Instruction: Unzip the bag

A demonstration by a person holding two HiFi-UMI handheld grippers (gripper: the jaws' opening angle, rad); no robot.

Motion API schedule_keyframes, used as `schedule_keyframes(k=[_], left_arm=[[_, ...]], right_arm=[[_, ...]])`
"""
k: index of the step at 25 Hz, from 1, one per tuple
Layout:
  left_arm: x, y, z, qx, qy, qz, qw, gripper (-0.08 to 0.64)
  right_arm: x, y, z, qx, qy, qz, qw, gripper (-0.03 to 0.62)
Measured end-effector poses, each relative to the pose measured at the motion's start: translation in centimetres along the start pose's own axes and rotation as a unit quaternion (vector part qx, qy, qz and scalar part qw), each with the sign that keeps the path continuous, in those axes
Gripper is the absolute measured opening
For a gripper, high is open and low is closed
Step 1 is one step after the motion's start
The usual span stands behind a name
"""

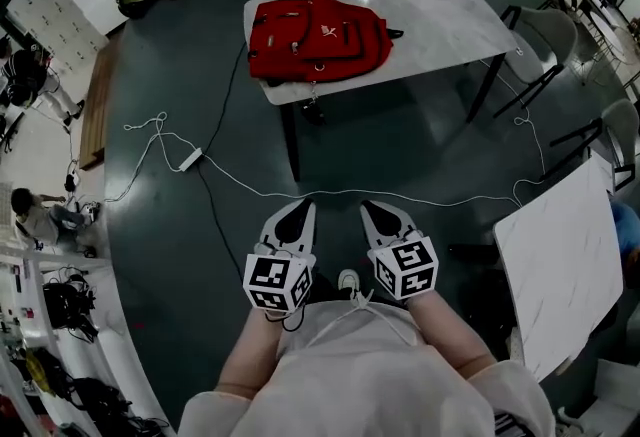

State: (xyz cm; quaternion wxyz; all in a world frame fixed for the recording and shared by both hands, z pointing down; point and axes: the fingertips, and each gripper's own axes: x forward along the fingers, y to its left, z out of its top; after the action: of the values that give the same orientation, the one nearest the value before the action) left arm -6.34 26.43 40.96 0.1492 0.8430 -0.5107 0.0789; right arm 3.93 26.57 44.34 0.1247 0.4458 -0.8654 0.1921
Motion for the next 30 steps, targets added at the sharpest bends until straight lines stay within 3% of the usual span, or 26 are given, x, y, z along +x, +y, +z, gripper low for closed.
schedule_keyframes(k=[6,13,23,30], left_arm=[[4.7,2.3,0.7,0.0,0.01,0.005,0.9999,0.021],[11.6,7.0,2.3,-0.007,0.019,-0.014,0.9997,0.021],[23.4,18.1,7.0,-0.006,0.035,-0.048,0.9982,0.021],[29.2,24.4,6.9,-0.012,0.068,-0.058,0.996,0.021]], right_arm=[[2.9,-3.9,-0.2,0.016,0.021,-0.01,1.0,0.028],[9.5,-7.3,2.7,0.014,0.028,-0.026,0.999,0.028],[22.5,-11.2,8.5,0.032,0.052,-0.064,0.996,0.028],[30.7,-12.9,10.1,0.039,0.085,-0.071,0.993,0.029]])
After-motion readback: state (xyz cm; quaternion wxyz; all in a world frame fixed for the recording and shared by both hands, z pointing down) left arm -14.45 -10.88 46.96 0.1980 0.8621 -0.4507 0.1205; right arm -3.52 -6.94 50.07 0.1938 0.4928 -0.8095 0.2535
